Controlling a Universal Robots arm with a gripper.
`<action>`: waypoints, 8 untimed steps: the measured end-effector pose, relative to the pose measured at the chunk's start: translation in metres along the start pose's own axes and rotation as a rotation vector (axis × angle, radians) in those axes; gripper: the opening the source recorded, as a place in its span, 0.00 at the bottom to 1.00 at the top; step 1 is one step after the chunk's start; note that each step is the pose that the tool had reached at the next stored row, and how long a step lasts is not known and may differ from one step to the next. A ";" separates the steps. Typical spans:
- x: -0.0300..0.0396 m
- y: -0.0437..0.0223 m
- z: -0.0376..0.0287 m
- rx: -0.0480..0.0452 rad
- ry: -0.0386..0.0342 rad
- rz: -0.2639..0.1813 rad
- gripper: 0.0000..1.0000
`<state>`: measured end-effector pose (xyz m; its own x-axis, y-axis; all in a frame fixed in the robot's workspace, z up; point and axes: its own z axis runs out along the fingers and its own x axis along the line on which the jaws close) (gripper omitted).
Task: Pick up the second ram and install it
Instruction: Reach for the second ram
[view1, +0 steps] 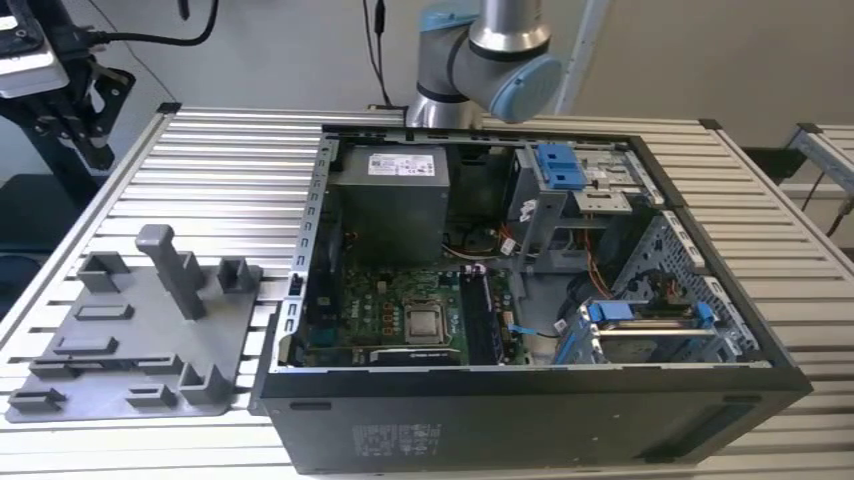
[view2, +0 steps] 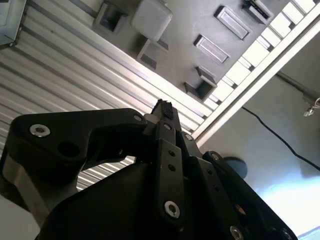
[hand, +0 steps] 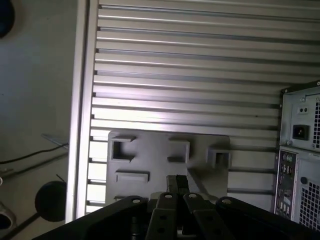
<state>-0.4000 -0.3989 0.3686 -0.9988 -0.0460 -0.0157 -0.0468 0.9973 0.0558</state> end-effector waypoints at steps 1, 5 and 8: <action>0.0015 0.0001 0.0003 0.0000 -0.0001 0.000 0.11; 0.0066 0.0002 0.0008 -0.0003 0.0003 0.000 0.11; 0.0076 0.0003 0.0009 -0.0005 0.0024 0.001 0.11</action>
<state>-0.4077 -0.3989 0.3677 -0.9989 -0.0456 -0.0133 -0.0463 0.9973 0.0563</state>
